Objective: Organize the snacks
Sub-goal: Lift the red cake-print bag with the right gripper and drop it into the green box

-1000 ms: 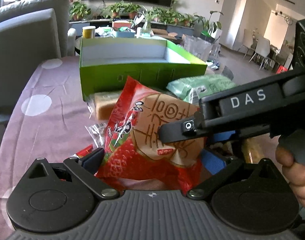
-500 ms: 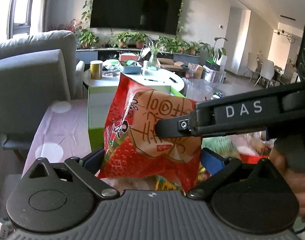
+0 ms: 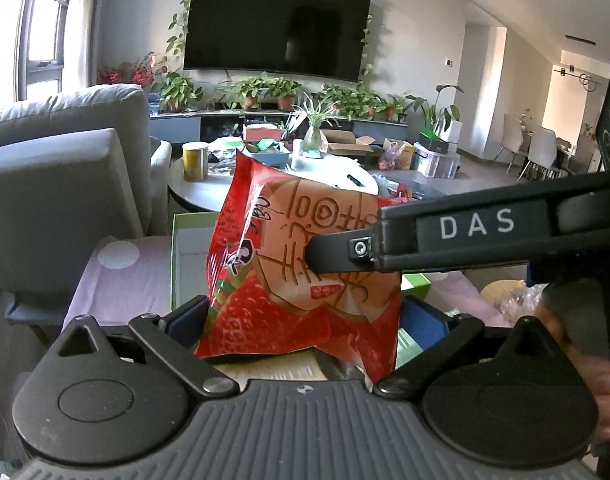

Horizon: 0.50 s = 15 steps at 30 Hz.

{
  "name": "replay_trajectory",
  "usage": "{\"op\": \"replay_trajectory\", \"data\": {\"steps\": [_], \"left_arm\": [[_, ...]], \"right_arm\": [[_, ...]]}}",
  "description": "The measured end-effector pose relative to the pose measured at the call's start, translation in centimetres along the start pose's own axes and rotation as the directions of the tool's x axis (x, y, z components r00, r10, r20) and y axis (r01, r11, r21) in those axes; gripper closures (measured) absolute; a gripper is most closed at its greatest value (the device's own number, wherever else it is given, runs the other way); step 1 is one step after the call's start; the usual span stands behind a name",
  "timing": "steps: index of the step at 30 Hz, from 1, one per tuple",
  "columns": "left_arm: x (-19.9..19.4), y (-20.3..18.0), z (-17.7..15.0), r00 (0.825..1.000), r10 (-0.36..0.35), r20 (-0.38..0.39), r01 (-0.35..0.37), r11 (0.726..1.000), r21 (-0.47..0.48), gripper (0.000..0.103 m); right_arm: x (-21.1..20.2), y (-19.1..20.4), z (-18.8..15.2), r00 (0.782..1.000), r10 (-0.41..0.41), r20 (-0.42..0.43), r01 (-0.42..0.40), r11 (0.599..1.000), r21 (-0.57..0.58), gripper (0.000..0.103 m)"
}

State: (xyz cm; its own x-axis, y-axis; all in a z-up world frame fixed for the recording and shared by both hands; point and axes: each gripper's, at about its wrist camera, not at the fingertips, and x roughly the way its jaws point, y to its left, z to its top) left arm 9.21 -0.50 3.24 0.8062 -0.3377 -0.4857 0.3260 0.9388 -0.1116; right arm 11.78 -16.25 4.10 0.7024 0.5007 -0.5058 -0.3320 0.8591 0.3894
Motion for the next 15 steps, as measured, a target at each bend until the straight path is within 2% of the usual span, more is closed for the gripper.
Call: {"op": "replay_trajectory", "data": {"steps": [7, 15], "left_arm": [[2.5, 0.3, 0.5, 0.999, 0.018, -0.028, -0.018, 1.000, -0.010, 0.004], [5.3, 1.5, 0.6, 0.997, 0.037, -0.075, -0.039, 0.999, -0.032, 0.004]], "right_arm": [[1.8, -1.2, 1.1, 1.000, 0.007, 0.007, -0.007, 1.000, -0.012, 0.059], [4.7, -2.7, 1.7, 0.999, 0.028, -0.043, -0.029, 1.000, -0.010, 0.059]]}}
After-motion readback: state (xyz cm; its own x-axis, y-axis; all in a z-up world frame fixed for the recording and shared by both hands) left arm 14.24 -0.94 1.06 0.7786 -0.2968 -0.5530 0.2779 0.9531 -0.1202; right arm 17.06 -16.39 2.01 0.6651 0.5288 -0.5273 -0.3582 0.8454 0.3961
